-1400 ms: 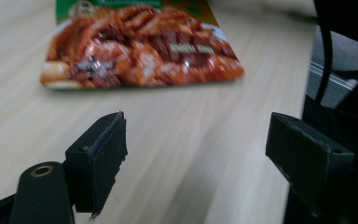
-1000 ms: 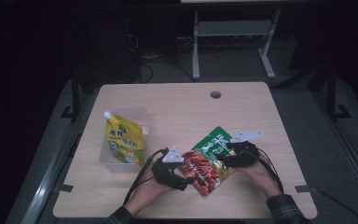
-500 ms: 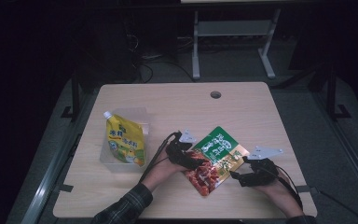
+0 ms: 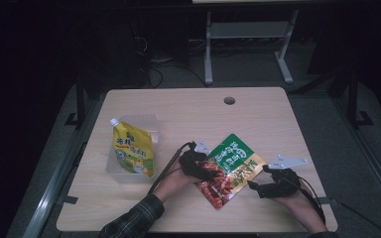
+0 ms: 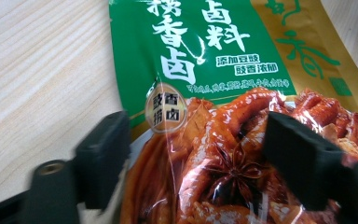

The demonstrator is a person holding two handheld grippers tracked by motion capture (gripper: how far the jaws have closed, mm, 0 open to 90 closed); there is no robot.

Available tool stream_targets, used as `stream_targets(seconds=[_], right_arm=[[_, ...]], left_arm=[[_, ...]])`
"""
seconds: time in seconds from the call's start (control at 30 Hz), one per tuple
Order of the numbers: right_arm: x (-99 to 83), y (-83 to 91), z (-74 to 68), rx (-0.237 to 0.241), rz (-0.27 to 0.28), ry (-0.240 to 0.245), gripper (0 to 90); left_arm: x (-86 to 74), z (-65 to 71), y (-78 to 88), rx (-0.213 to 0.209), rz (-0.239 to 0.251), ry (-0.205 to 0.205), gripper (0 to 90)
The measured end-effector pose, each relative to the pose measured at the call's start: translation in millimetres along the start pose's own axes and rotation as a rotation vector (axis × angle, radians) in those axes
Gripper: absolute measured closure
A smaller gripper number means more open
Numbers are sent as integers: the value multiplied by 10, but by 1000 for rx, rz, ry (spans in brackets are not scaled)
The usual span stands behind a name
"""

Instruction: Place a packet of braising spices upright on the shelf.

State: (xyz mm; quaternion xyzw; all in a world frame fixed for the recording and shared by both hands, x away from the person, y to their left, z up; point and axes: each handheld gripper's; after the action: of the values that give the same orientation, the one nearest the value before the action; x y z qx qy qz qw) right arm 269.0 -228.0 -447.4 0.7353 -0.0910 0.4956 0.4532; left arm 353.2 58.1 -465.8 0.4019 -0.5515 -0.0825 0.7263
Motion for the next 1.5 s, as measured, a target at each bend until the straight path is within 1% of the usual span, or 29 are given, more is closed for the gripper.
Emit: stream_targets(seconds=[0.03,0.07,0.13,0.17,0.2,0.27,0.3,0.33,0.4,0.5,0.53,0.57,0.6,0.67,0.7,0.73,0.77,0.8,0.87,0.93,1.0,1.07,1.13,1.17,1.2,1.27,1.33,1.37,1.5], right_arm=[[2,15,7,-5,0,-2,170],[2,15,7,-5,0,-2,170],[6,25,21,-10,9,-5,168],[12,36,30,-15,10,-14,168],[13,40,38,-15,11,-12,166],[15,44,42,-18,14,-19,165],[18,49,45,-23,17,-26,160],[22,59,53,-30,19,-35,150],[20,61,59,-32,19,-35,145],[11,57,63,-36,8,-41,142],[10,51,63,-34,6,-45,142],[10,51,63,-35,5,-44,142],[11,53,62,-33,6,-47,142],[10,56,60,-32,5,-49,143],[9,61,58,-19,-2,-56,143],[10,63,51,-20,-5,-61,145],[12,64,45,-17,-9,-63,145],[12,64,45,-17,-9,-63,145],[23,78,15,-5,-6,-73,141],[26,81,8,0,-2,-75,140],[29,93,-16,4,7,-86,137],[24,113,-46,13,9,-96,127],[12,127,-62,20,22,-89,127],[10,139,-77,19,18,-100,128],[6,145,-86,20,26,-98,127],[-3,160,-92,16,43,-102,127],[-4,162,-94,23,49,-122,127],[-3,156,-95,27,52,-133,129],[23,113,-96,52,82,-147,137]], left_arm=[[7,12,9,2,-9,-6,432],[17,20,13,7,-18,-13,432],[43,25,14,17,-34,-12,542],[69,29,6,16,-47,-23,662],[83,30,-1,14,-55,-27,711],[93,34,-9,12,-58,-21,803],[105,39,-14,8,-65,-20,803],[115,27,-17,6,-70,-22,853],[114,22,-16,4,-70,-25,863],[99,0,-7,-9,-56,-7,884],[91,-8,-6,-15,-45,1,892],[67,-29,5,-29,-20,36,894],[60,-40,14,-37,-14,52,895],[56,-47,22,-38,-5,61,896],[60,-45,37,-39,5,78,897],[68,-57,82,-46,16,81,897],[68,-57,82,-46,16,81,897],[75,-52,106,-47,33,90,897],[100,-49,189,-40,72,99,898],[108,-57,222,-39,82,103,898],[124,-56,287,-36,114,123,899],[145,-65,368,-45,144,140,899],[166,-60,448,-35,166,139,899],[173,-61,486,-32,176,141,900],[178,-65,521,-31,189,147,900],[186,-76,591,-32,219,163,900],[197,-79,663,-43,247,180,900],[205,-80,711,-45,259,177,900],[231,-39,845,-50,298,181,900]])
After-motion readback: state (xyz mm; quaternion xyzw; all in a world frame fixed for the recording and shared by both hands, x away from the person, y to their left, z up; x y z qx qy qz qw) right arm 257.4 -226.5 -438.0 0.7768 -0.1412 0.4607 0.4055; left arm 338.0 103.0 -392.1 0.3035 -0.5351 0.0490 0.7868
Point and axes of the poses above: each handheld gripper's, and its own axes: y roughly backward along the jaws, x roughly out of its top, z roughly to its right, and after that the axes turned 6 degrees about z, right-handed
